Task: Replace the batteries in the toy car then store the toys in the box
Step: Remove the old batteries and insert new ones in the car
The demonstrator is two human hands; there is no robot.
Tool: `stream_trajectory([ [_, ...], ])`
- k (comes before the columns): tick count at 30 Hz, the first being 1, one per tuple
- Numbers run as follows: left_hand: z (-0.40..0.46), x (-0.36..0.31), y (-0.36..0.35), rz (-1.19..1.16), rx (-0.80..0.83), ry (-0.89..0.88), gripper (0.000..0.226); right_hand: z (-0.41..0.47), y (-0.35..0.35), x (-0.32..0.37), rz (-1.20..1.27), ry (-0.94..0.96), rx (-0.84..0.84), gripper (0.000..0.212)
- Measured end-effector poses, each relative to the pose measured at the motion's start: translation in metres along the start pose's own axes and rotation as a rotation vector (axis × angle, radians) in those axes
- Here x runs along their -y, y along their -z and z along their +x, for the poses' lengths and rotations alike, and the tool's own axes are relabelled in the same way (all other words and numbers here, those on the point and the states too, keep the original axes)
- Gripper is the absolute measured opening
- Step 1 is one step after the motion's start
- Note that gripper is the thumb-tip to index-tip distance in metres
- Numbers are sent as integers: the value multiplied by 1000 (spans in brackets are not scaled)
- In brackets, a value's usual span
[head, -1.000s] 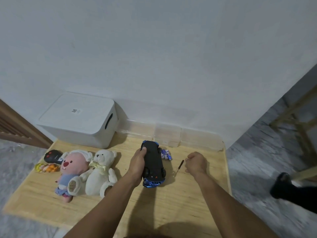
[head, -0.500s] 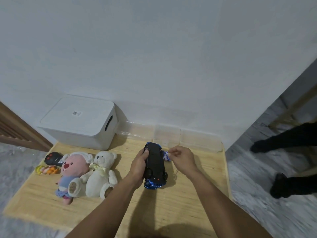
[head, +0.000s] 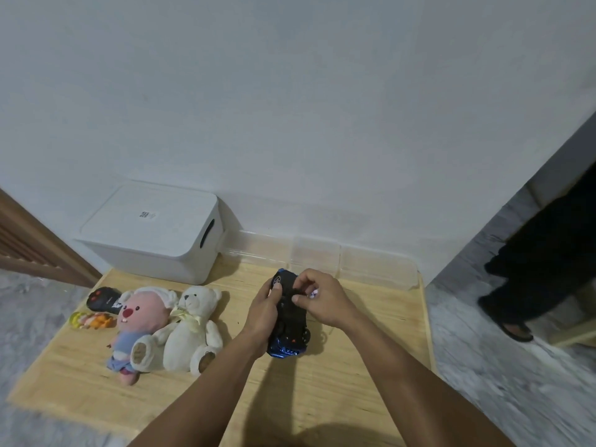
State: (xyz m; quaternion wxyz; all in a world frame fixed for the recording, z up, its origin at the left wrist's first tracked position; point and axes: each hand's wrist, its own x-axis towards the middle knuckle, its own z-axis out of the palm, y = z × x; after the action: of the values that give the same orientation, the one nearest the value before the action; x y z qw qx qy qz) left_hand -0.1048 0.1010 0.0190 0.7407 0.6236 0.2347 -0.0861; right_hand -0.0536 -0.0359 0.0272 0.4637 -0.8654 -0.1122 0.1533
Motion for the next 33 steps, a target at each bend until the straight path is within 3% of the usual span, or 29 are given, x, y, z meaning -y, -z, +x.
stream_trajectory([
  [4, 4, 0, 9, -15, -78, 14, 29, -1, 9, 1, 126, -38, 5, 24],
  [7, 8, -2, 19, -78, -147, 35, 29, -2, 13, -5, 228, -109, -95, 17],
  [11, 12, -3, 28, -164, -199, 95, 30, -5, 10, -25, 343, -352, -221, 15],
  [15, 11, -3, 36, -180, -202, 119, 20, -12, -1, -34, 402, -524, -248, 17],
  [21, 8, -5, 52, -143, -208, 113, 27, -18, -33, -37, 418, -645, -232, 20],
  [25, 5, -7, 60, -177, -195, 86, 27, -20, -52, -39, 287, -632, -206, 19],
  [30, 2, -8, 66, -224, -161, 71, 26, -23, -48, -30, -132, -569, -135, 14],
  [33, 4, -8, 67, -223, -138, 69, 29, -19, -39, -13, -108, -506, -171, 10],
])
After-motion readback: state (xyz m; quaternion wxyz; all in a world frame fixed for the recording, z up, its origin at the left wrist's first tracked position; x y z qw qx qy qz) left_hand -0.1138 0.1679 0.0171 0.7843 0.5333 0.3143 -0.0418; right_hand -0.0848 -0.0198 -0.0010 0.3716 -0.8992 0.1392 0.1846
